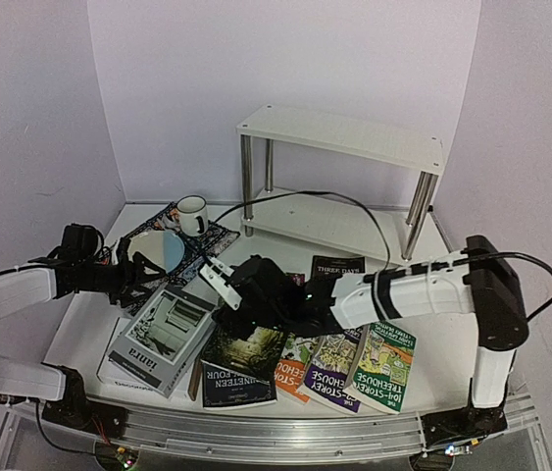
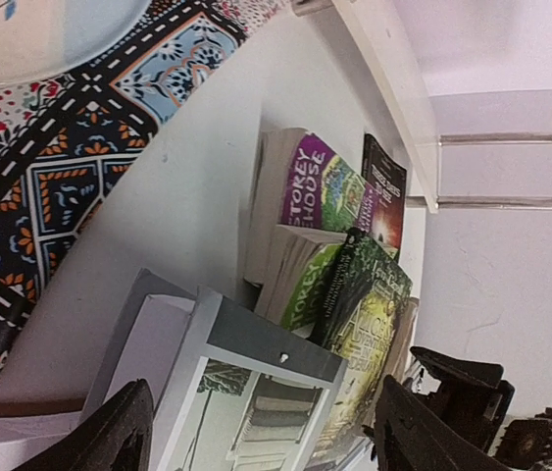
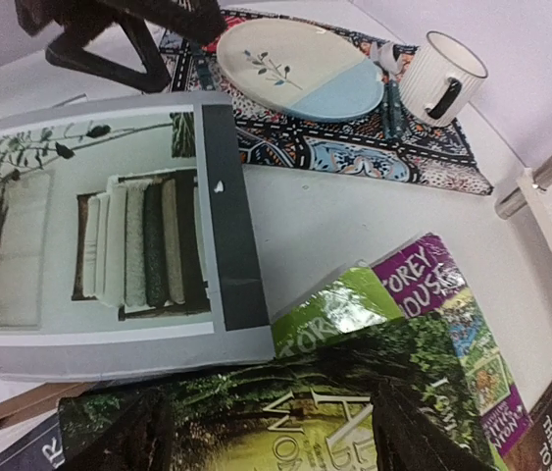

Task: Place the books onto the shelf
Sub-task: Move the book to the corner of the board.

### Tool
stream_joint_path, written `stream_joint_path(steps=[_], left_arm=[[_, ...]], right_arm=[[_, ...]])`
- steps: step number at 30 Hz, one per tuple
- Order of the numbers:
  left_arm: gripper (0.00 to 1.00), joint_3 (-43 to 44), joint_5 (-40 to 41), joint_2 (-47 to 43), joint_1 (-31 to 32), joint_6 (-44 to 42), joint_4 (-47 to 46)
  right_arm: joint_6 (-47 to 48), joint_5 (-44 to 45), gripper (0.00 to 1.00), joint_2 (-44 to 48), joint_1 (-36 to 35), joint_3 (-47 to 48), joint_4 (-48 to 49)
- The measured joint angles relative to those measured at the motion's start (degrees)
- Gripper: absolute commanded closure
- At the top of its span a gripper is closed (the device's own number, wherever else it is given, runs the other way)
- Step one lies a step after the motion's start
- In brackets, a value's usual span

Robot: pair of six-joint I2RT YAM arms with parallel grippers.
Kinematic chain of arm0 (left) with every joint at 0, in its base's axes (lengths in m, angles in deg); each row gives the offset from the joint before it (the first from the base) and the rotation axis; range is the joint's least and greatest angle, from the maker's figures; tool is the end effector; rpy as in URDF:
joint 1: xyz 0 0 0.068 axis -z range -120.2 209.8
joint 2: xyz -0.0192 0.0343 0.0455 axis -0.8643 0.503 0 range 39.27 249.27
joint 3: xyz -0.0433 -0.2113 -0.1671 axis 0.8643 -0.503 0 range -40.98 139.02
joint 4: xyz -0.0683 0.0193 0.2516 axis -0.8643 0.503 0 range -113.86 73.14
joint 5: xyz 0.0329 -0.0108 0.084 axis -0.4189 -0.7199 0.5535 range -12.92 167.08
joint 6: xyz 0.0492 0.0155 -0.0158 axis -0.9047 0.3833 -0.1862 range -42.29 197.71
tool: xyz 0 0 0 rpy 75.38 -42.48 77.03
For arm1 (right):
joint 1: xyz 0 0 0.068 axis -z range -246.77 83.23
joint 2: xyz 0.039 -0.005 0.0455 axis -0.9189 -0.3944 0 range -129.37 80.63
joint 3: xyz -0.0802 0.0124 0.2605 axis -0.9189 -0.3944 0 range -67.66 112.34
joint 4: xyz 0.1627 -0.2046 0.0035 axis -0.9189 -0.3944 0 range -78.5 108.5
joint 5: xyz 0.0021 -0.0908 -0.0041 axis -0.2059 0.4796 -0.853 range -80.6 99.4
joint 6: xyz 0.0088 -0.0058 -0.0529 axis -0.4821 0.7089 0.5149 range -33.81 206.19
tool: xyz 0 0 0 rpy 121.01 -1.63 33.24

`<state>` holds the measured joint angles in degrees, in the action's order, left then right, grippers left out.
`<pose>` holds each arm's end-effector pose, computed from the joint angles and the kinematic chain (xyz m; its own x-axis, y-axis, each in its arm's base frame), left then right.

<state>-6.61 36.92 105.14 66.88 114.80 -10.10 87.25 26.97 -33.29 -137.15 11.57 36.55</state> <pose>0.2190 -0.0505 0.2058 -0.8907 -0.3538 -0.2853 0.0094 0.6131 -0.7899 0.1666 0.4353 0.2339 -0.0813 -0.2805 -0.9564 -0.8025 0.5875 -0.1041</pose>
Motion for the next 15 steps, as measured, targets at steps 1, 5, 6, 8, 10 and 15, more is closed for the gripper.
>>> stream_joint_path(steps=[1,5,6,8,10,15], left_arm=[[0.2,0.0,-0.9,0.0,0.1,0.27,-0.63],[0.18,0.0,-3.55,0.0,0.95,1.34,-2.8],[0.18,0.0,-3.85,0.0,1.17,1.73,-3.4],[0.15,0.0,-4.4,0.0,1.54,2.03,-4.25],[0.1,0.0,-4.7,0.0,1.67,2.0,-4.88],[0.0,1.34,-2.84,-0.42,1.84,-0.97,-2.09]], right_arm=[[-0.35,0.09,0.29,2.29,-0.01,-1.68,0.42],[-1.48,2.25,0.29,9.68,-0.01,-7.21,1.3],[-1.67,3.15,0.29,10.7,-0.01,-8.09,1.21],[-1.93,5.09,0.29,11.96,-0.01,-9.65,0.9],[-2.31,6.85,0.28,12.72,-0.01,-11.84,0.49],[-3.29,8.76,0.23,16.55,-0.01,-19.61,-1.83]])
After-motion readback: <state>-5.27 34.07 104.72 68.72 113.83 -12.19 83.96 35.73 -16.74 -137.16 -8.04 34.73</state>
